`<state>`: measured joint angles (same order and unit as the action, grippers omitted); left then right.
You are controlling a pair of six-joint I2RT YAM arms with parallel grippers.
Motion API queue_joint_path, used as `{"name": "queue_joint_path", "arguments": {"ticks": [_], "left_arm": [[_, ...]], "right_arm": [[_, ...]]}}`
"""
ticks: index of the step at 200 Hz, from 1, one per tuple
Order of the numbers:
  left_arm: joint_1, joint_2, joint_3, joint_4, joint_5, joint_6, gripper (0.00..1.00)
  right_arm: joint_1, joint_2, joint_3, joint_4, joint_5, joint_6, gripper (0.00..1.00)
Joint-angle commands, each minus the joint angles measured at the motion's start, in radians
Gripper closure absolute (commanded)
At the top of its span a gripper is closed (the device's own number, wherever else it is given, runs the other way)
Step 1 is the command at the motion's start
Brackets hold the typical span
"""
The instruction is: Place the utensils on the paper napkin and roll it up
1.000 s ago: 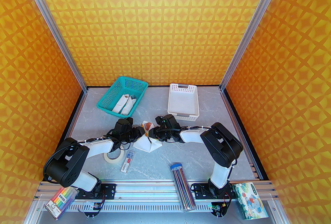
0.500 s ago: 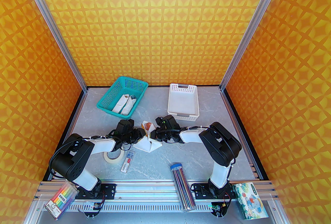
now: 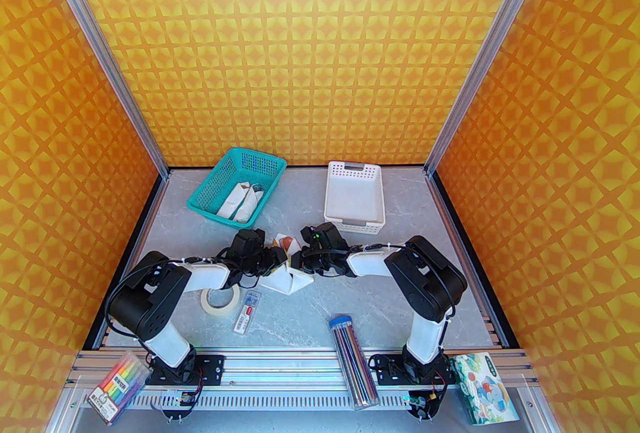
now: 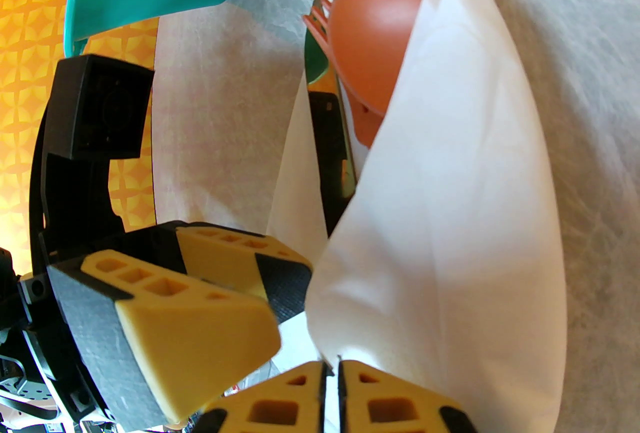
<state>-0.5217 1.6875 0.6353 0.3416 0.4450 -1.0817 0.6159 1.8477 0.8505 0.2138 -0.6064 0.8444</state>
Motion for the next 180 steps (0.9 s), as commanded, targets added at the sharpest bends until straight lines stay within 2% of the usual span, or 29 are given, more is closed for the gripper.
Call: {"name": "queue_joint_path", "arguments": {"ticks": [1, 118, 180], "left_arm": [[-0.012, 0.025, 0.024, 0.033, 0.009, -0.025, 0.60], [-0.024, 0.047, 0.004, 0.018, -0.031, -0.044, 0.72], [-0.024, 0.049, 0.002, 0.008, -0.036, -0.031, 0.88]], "right_arm": [[0.009, 0.024, 0.005, -0.008, -0.007, -0.011, 0.86], [0.008, 0.016, 0.000, 0.007, -0.012, -0.004, 0.86], [0.008, 0.006, -0.001, 0.037, -0.021, 0.017, 0.85]]}}
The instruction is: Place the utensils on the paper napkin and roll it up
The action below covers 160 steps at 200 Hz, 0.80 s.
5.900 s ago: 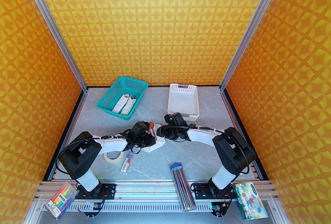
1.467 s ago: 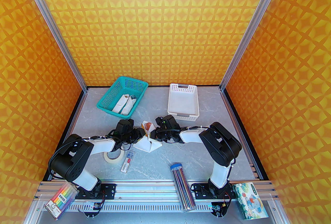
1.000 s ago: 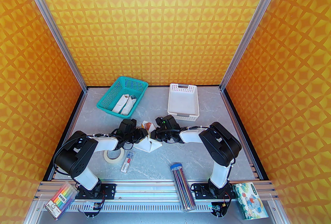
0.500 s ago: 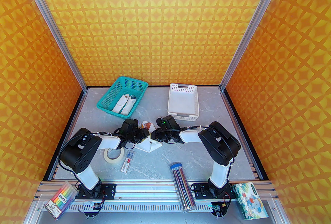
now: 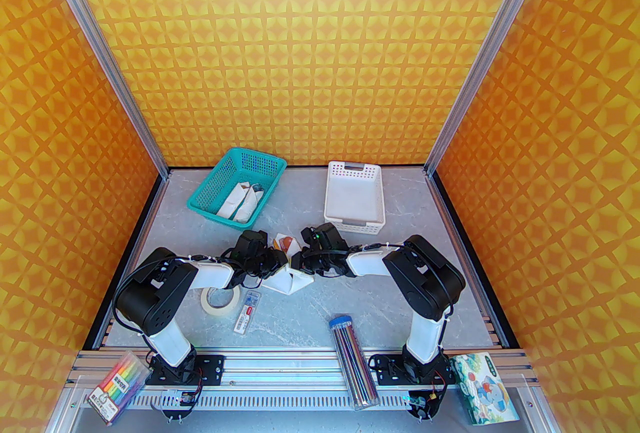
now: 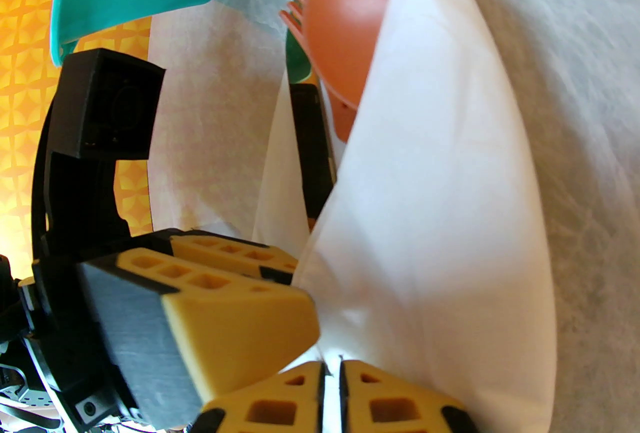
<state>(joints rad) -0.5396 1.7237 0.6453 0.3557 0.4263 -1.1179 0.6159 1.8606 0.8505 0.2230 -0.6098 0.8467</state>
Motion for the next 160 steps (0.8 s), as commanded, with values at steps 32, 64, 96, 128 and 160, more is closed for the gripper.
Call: {"name": "queue_joint_path", "arguments": {"ticks": [32, 64, 96, 128, 160], "left_arm": [[-0.006, 0.002, -0.006, -0.030, -0.029, 0.019, 0.93], [-0.006, -0.013, -0.004, -0.059, -0.047, 0.033, 0.94], [-0.006, -0.015, -0.001, -0.067, -0.049, 0.037, 0.94], [-0.007, -0.013, 0.004, -0.068, -0.050, 0.038, 0.93], [-0.006, -0.013, 0.007, -0.072, -0.050, 0.041, 0.93]], "right_arm": [[0.007, -0.039, 0.005, -0.007, -0.013, -0.003, 0.83], [-0.023, -0.113, 0.021, -0.111, 0.025, -0.059, 0.83], [-0.090, -0.141, 0.001, -0.156, 0.012, -0.104, 0.84], [-0.093, -0.109, 0.000, -0.156, -0.025, -0.132, 0.87], [-0.091, -0.079, -0.011, -0.133, -0.050, -0.125, 0.89]]}}
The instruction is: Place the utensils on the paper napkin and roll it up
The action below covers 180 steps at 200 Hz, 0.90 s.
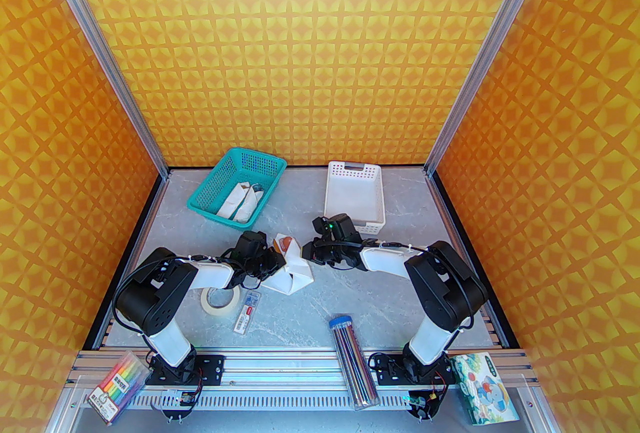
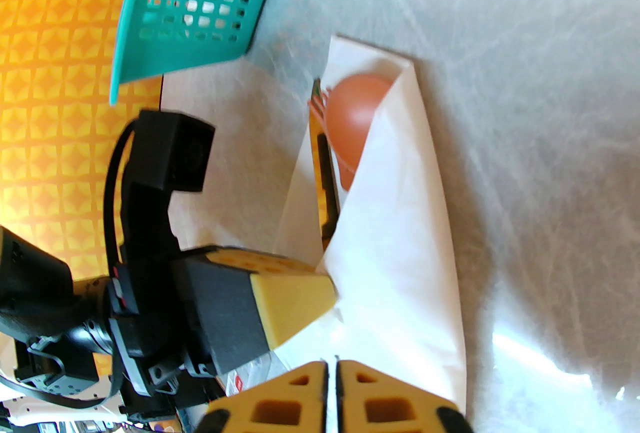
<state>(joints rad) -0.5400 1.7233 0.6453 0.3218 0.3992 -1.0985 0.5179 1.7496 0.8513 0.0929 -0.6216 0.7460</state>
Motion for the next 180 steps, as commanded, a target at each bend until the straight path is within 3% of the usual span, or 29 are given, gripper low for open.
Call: {"name": "queue_joint_path", "arguments": {"ticks": [1, 56, 115, 180], "left_arm": [[-0.006, -0.014, 0.007, -0.038, -0.023, 0.021, 0.93], [-0.006, -0.020, 0.007, -0.035, -0.022, 0.019, 0.92], [-0.002, -0.079, 0.007, -0.056, -0.022, 0.035, 0.76], [0.001, -0.073, -0.004, -0.091, -0.036, 0.046, 0.64]], "right_arm": [[0.007, 0.033, -0.013, -0.002, -0.039, -0.024, 0.89], [0.048, 0.086, -0.010, 0.038, -0.053, -0.001, 0.89], [0.071, 0.117, -0.007, 0.048, -0.029, 0.010, 0.89], [0.081, 0.122, -0.006, 0.050, -0.026, 0.010, 0.89]]}}
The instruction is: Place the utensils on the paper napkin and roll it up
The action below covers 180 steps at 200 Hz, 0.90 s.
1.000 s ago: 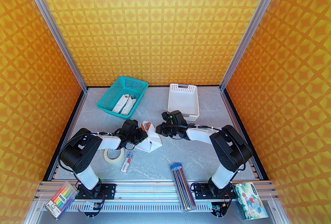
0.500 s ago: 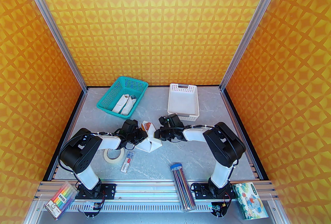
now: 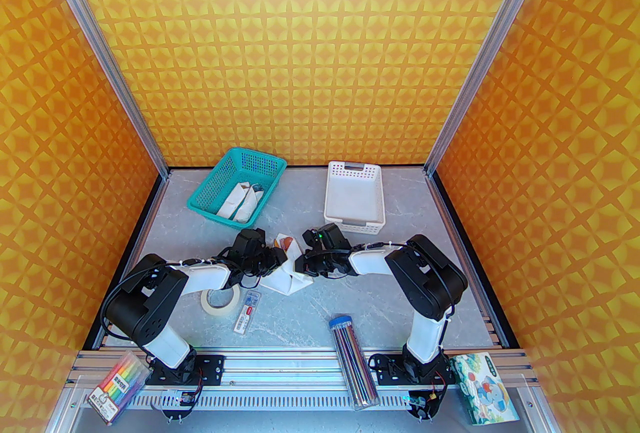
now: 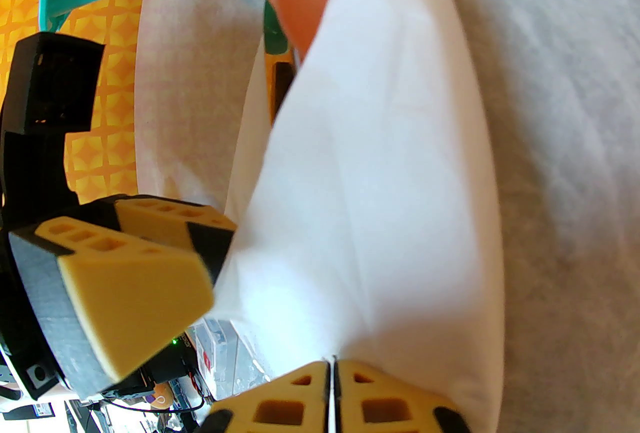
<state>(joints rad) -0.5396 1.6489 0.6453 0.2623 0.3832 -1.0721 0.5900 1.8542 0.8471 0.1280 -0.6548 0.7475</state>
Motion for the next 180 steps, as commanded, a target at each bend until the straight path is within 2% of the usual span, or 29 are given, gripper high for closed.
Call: {"name": "queue_joint_path", "arguments": {"ticks": [1, 37, 75, 126, 165, 180], "left_arm": [[0.001, 0.002, -0.004, -0.032, -0.020, 0.020, 0.64], [-0.005, 0.004, 0.007, -0.052, -0.018, 0.037, 0.64], [-0.005, 0.021, 0.014, -0.093, -0.027, 0.066, 0.72], [-0.005, 0.028, 0.008, -0.087, -0.043, 0.073, 0.89], [-0.004, 0.035, 0.011, -0.088, -0.045, 0.080, 0.98], [-0.003, 0.036, 0.011, -0.097, -0.050, 0.084, 0.99]], "right_arm": [[0.009, 0.018, -0.002, 0.015, 0.007, 0.009, 0.89], [0.012, 0.019, -0.001, 0.016, 0.007, 0.010, 0.89], [0.012, 0.016, 0.003, 0.021, 0.005, 0.015, 0.89], [0.013, 0.001, 0.017, 0.010, 0.003, 0.014, 0.87], [0.013, -0.044, 0.055, -0.068, 0.013, -0.024, 0.84], [0.013, -0.078, 0.087, -0.155, 0.045, -0.074, 0.83]]}}
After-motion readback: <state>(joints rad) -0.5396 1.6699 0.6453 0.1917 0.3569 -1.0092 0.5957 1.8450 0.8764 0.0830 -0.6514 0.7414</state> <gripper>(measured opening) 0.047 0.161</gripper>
